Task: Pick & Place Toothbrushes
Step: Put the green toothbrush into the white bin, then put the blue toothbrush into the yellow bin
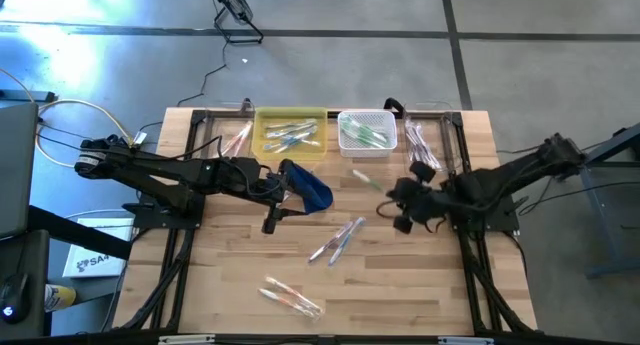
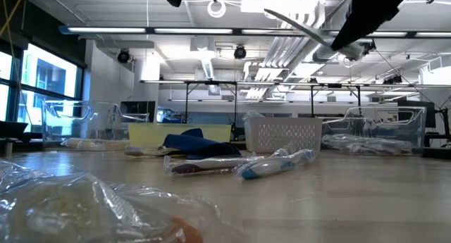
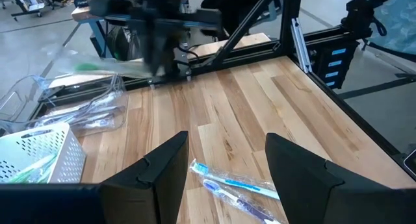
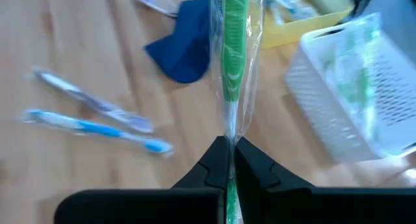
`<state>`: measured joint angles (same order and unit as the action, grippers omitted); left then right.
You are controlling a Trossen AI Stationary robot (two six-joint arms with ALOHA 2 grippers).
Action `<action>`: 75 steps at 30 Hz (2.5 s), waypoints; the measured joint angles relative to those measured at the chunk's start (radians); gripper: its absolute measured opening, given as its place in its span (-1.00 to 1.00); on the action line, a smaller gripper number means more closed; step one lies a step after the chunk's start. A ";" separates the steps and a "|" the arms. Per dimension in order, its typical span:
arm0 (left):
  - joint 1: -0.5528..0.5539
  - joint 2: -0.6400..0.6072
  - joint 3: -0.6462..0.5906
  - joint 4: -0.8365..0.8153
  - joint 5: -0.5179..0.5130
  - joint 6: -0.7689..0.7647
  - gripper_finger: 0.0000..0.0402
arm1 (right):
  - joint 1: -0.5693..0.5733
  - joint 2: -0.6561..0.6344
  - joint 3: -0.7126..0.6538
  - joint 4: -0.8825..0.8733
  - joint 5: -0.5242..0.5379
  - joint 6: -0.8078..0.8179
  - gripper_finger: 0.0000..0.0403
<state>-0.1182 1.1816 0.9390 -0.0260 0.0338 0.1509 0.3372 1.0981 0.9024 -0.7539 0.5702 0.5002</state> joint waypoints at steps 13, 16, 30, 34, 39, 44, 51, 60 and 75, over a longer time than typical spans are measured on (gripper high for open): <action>0.000 0.000 0.000 0.000 -0.001 0.000 -0.01 | -0.404 -0.051 0.000 0.008 -0.263 -0.417 -0.98; 0.000 0.000 0.000 0.000 -0.001 0.000 -0.01 | -0.484 -0.046 0.000 0.009 -0.308 -0.466 -0.98; 0.000 0.000 0.000 -0.007 -0.002 0.247 -0.01 | -0.703 0.172 0.096 -0.140 -0.270 -0.775 -0.98; 0.000 0.000 0.000 -0.007 -0.002 0.300 -0.01 | -0.734 0.281 0.194 -0.223 -0.189 -0.881 -0.98; 0.000 0.000 0.000 -0.007 -0.002 0.323 -0.01 | -0.769 0.381 0.317 -0.283 -0.105 -0.985 -0.98; 0.000 0.000 0.000 -0.007 -0.002 0.324 -0.01 | -0.804 0.455 0.390 -0.293 -0.074 -1.114 -0.98; 0.000 0.000 0.000 -0.007 -0.001 0.324 -0.01 | -0.839 0.548 0.412 -0.293 -0.070 -1.219 -0.98; 0.000 0.000 0.000 -0.007 -0.001 0.320 -0.01 | -0.864 0.629 0.412 -0.252 -0.022 -1.245 -0.97; 0.000 0.000 0.000 -0.035 0.000 0.316 -0.01 | -0.799 0.610 0.412 -0.182 0.075 -1.254 -0.29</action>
<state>-0.1181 1.1820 0.9390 -0.0606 0.0334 0.4671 -0.4619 1.7083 1.3144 -0.9358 0.6453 -0.7542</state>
